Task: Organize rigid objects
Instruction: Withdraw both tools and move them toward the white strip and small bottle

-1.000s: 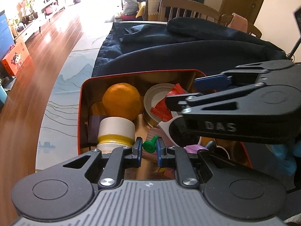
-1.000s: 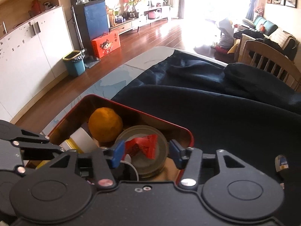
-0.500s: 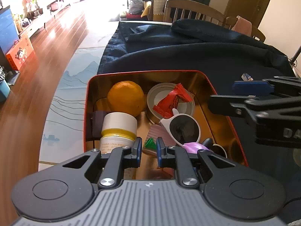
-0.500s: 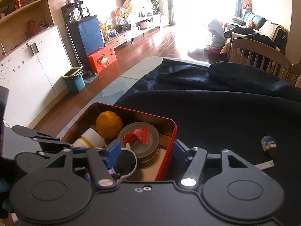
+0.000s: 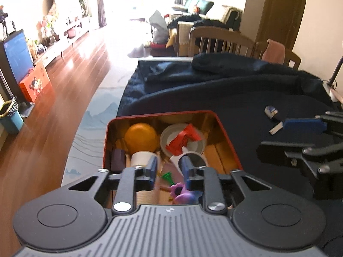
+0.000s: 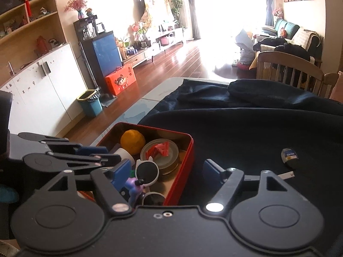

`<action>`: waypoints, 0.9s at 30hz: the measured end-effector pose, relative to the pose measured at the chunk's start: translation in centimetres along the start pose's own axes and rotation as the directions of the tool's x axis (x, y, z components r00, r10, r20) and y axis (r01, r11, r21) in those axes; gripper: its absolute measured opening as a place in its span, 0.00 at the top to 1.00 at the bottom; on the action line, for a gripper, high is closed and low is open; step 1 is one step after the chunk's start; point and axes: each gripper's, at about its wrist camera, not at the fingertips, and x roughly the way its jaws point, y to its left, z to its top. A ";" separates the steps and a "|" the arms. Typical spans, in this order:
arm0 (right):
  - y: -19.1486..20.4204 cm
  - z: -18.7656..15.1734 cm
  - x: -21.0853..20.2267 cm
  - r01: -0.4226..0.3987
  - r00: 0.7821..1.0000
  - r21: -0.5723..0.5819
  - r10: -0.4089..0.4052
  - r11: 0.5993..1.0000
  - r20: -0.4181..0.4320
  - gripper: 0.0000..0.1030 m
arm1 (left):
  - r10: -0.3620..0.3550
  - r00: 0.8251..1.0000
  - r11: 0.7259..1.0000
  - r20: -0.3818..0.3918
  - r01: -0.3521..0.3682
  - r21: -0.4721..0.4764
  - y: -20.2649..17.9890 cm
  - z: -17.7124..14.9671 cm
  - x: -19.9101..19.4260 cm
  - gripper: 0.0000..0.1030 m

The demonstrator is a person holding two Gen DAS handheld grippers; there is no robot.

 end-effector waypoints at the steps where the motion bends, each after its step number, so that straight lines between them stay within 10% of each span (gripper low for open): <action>1: -0.1 -0.1 -0.3 0.000 1.000 0.002 0.000 1.000 0.005 0.24 | -0.001 1.000 1.000 0.014 0.001 -0.002 -0.2 0.1 -0.4 0.71; 6: -0.9 -0.5 -2.2 -0.013 0.999 0.002 0.012 1.000 0.033 0.17 | -0.010 0.999 1.000 0.049 0.011 -0.011 -1.5 0.4 -1.8 0.69; 10: -2.2 -1.0 -3.7 -0.014 0.999 0.010 0.013 1.000 0.052 0.13 | -0.012 0.995 1.000 0.098 0.013 -0.015 -2.8 0.5 -3.2 0.33; 27: -11.0 -3.4 -8.2 0.095 0.989 0.048 -0.100 0.994 0.106 0.00 | -0.067 0.990 0.998 0.122 0.066 0.014 -10.9 1.2 -2.9 0.15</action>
